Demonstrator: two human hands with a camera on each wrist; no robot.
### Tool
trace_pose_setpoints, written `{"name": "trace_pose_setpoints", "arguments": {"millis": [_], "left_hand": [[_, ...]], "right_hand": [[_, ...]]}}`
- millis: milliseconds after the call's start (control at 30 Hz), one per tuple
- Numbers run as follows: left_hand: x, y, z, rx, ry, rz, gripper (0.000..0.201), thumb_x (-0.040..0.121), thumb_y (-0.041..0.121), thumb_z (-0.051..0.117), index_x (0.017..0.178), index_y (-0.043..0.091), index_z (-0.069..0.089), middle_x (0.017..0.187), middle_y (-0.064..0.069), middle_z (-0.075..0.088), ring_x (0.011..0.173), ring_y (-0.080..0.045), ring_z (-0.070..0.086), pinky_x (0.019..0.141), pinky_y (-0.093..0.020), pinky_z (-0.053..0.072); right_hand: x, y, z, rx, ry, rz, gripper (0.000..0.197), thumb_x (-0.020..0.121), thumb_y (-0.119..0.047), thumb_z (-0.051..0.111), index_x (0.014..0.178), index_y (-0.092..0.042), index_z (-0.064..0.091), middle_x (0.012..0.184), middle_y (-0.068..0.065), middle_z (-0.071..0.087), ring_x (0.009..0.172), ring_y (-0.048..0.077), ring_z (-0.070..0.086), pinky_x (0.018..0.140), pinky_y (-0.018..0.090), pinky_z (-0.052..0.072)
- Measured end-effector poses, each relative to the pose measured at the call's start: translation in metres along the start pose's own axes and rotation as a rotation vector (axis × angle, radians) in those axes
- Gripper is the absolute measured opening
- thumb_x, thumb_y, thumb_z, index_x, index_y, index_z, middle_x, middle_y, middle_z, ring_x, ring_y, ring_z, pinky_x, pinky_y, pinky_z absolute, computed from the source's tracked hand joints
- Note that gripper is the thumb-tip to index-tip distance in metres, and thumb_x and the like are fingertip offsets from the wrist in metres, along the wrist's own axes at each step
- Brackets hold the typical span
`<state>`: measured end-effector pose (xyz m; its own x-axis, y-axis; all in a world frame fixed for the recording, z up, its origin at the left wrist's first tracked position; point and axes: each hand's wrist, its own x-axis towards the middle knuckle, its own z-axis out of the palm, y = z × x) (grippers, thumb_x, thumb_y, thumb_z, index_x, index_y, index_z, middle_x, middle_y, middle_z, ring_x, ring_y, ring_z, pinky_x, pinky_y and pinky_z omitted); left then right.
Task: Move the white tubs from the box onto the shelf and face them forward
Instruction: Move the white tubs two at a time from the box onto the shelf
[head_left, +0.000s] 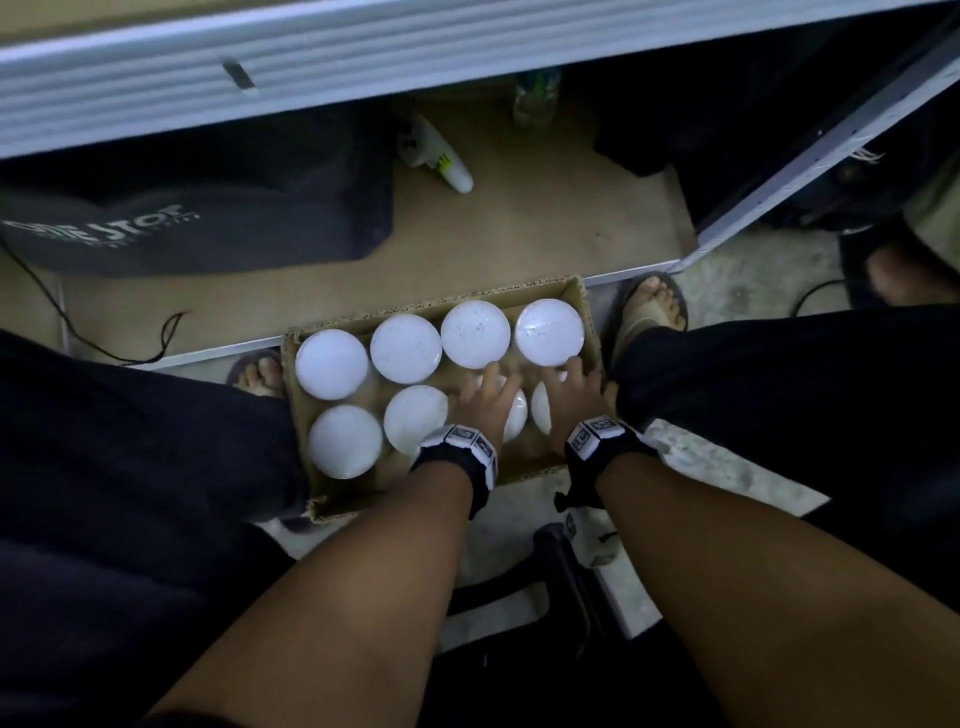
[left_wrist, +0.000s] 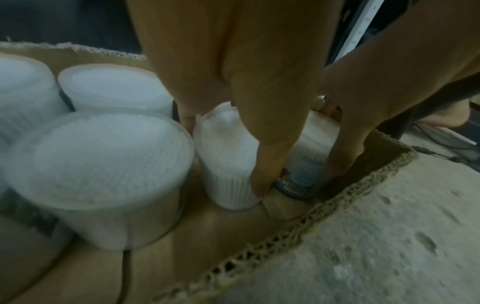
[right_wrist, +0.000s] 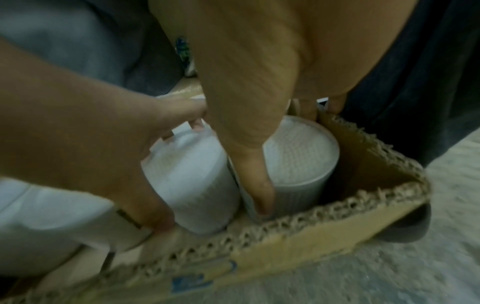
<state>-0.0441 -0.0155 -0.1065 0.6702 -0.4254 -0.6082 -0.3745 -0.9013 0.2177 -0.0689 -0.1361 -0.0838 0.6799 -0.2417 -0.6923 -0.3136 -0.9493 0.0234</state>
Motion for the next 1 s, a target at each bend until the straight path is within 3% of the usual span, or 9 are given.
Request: {"name": "trace_pose_setpoints", "arguments": {"millis": [133,233,367,433,567,633,733,900,1000], "left_hand": [[-0.001,-0.004,-0.008,-0.081,-0.029,0.037,0.077,0.068,0.029,0.077,0.132,0.029,0.033,0.136,-0.005,0.030,0.121,-0.039,0.038,0.086,-0.047,0.046],[0.000,-0.009,-0.019,-0.101,-0.009,0.023,0.088,0.054,0.047,0.076,0.128,0.044,0.029,0.127,0.003,0.036,0.116,-0.038,0.046,0.090,-0.049,0.046],[-0.005,-0.011,-0.067,-0.096,-0.140,0.001,0.096,0.053,0.035,0.083,0.134,0.034,0.030,0.130,-0.005,0.030,0.121,-0.041,0.038,0.099,-0.050,0.043],[-0.013,-0.010,-0.094,-0.117,-0.142,0.002,0.097,0.054,0.034,0.083,0.135,0.030,0.031,0.132,-0.006,0.029,0.124,-0.039,0.038,0.099,-0.047,0.044],[-0.032,-0.007,-0.141,-0.151,-0.055,0.038,0.095,0.052,0.024,0.085,0.134,0.027,0.035,0.133,-0.006,0.031,0.119,-0.034,0.045,0.091,-0.046,0.051],[-0.043,-0.004,-0.167,-0.131,0.008,0.041,0.094,0.053,0.027,0.085,0.133,0.029,0.035,0.130,-0.005,0.030,0.119,-0.037,0.041,0.088,-0.048,0.051],[-0.066,0.002,-0.211,-0.092,0.123,0.075,0.094,0.053,0.035,0.084,0.133,0.031,0.034,0.129,-0.003,0.027,0.120,-0.036,0.035,0.091,-0.045,0.049],[-0.111,0.010,-0.275,-0.158,0.274,0.184,0.092,0.056,0.037,0.081,0.135,0.036,0.034,0.126,0.003,0.034,0.118,-0.025,0.037,0.091,-0.046,0.049],[-0.138,0.014,-0.296,-0.211,0.347,0.237,0.093,0.054,0.039,0.081,0.135,0.036,0.037,0.129,0.004,0.038,0.122,-0.024,0.042,0.095,-0.045,0.048]], "right_hand": [[-0.009,-0.001,-0.014,-0.068,0.028,-0.031,0.059,0.083,-0.028,0.060,0.136,-0.021,0.037,0.140,0.014,0.031,0.121,0.041,0.042,0.100,0.050,0.037],[-0.018,-0.005,-0.035,-0.057,-0.029,-0.033,0.071,0.077,-0.031,0.066,0.140,-0.023,0.032,0.143,0.013,0.027,0.125,0.042,0.038,0.103,0.051,0.034],[-0.035,-0.005,-0.067,0.012,-0.006,-0.078,0.076,0.075,-0.029,0.066,0.141,-0.022,0.030,0.150,0.016,0.019,0.128,0.045,0.033,0.107,0.054,0.031],[-0.041,-0.002,-0.080,0.029,0.002,-0.087,0.071,0.080,-0.029,0.060,0.143,-0.021,0.028,0.154,0.017,0.015,0.132,0.045,0.032,0.109,0.054,0.029],[-0.053,-0.012,-0.119,0.067,0.082,-0.070,0.055,0.083,-0.022,0.054,0.135,-0.022,0.039,0.149,0.012,0.024,0.132,0.044,0.032,0.103,0.054,0.032],[-0.065,-0.014,-0.146,0.089,0.091,-0.024,0.062,0.081,-0.017,0.065,0.136,-0.026,0.038,0.148,0.008,0.019,0.133,0.043,0.027,0.104,0.053,0.032],[-0.088,-0.011,-0.191,0.083,0.139,-0.032,0.086,0.066,-0.015,0.080,0.138,-0.027,0.034,0.148,0.007,0.012,0.134,0.043,0.024,0.106,0.050,0.031],[-0.137,-0.005,-0.250,0.094,0.315,-0.106,0.074,0.062,-0.021,0.083,0.123,-0.026,0.042,0.131,0.006,0.023,0.119,0.039,0.033,0.098,0.049,0.037],[-0.167,0.003,-0.276,0.081,0.390,-0.164,0.079,0.060,-0.021,0.083,0.126,-0.030,0.041,0.132,0.005,0.024,0.117,0.038,0.034,0.092,0.044,0.037]]}}
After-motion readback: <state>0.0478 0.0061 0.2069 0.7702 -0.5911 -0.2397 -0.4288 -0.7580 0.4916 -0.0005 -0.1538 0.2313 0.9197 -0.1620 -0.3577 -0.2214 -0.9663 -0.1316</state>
